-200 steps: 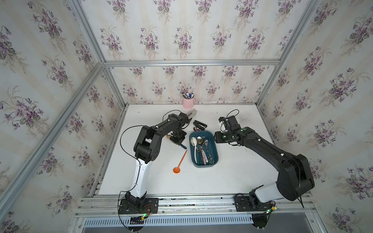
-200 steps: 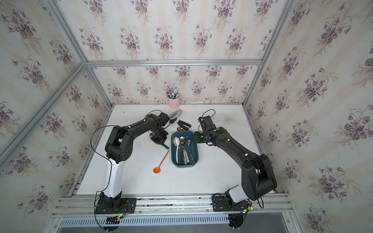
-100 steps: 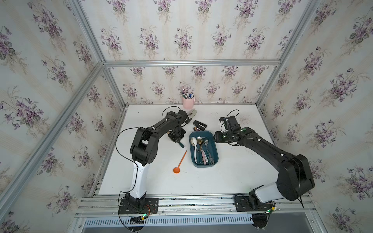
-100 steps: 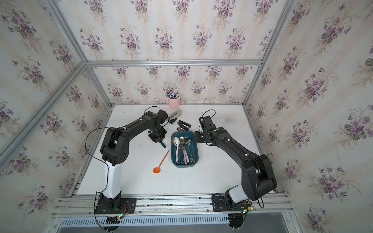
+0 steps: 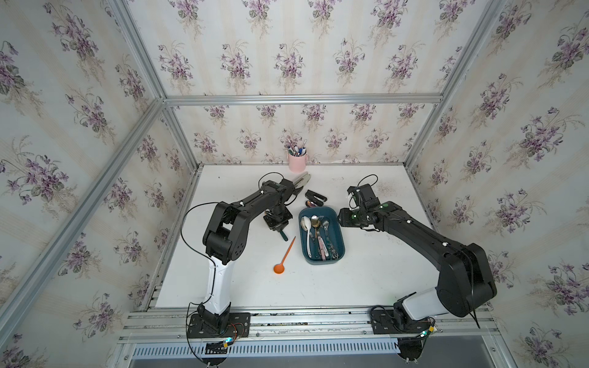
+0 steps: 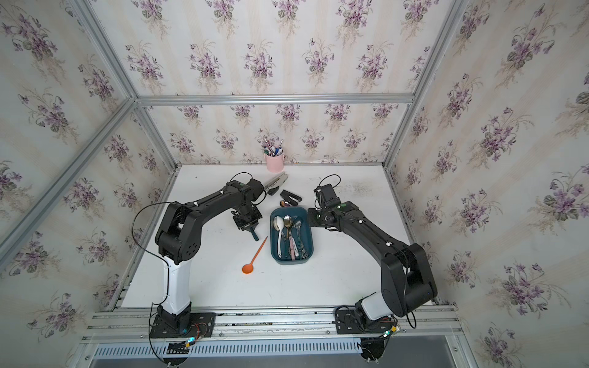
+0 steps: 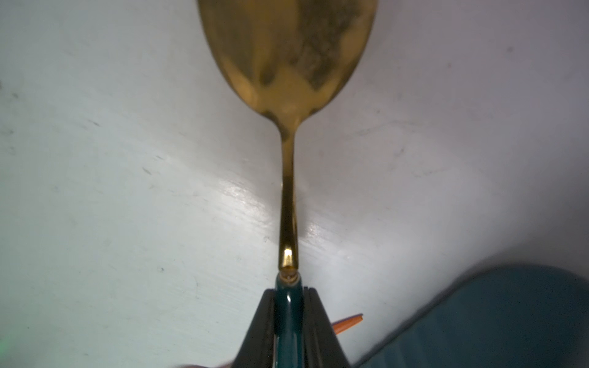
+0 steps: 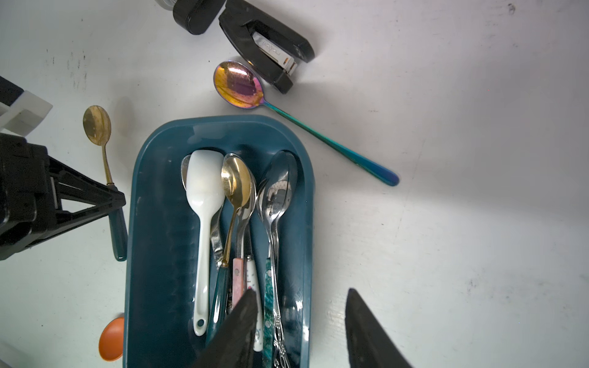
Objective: Put the spoon into the storage box
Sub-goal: Place the spoon in the storage box.
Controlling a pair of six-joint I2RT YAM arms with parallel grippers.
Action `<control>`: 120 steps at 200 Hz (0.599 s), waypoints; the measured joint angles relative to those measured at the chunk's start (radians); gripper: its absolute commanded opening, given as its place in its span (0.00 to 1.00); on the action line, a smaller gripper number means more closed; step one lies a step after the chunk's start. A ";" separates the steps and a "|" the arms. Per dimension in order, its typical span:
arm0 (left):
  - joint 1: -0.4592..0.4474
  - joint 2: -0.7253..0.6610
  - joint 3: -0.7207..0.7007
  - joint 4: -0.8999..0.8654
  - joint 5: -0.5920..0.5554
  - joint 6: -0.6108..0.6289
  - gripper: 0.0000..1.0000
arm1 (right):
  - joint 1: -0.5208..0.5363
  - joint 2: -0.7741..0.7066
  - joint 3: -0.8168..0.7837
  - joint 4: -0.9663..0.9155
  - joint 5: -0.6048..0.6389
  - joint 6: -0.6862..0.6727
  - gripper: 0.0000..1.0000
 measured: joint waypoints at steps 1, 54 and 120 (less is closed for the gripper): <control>0.000 0.000 0.000 0.000 0.001 0.002 0.10 | 0.000 0.000 0.000 0.000 0.000 0.000 0.47; -0.014 -0.038 0.036 -0.005 0.026 0.076 0.10 | -0.004 0.000 -0.003 -0.001 0.002 0.017 0.47; -0.102 -0.109 0.113 -0.058 0.060 0.144 0.09 | -0.067 0.020 0.046 -0.001 -0.042 0.000 0.47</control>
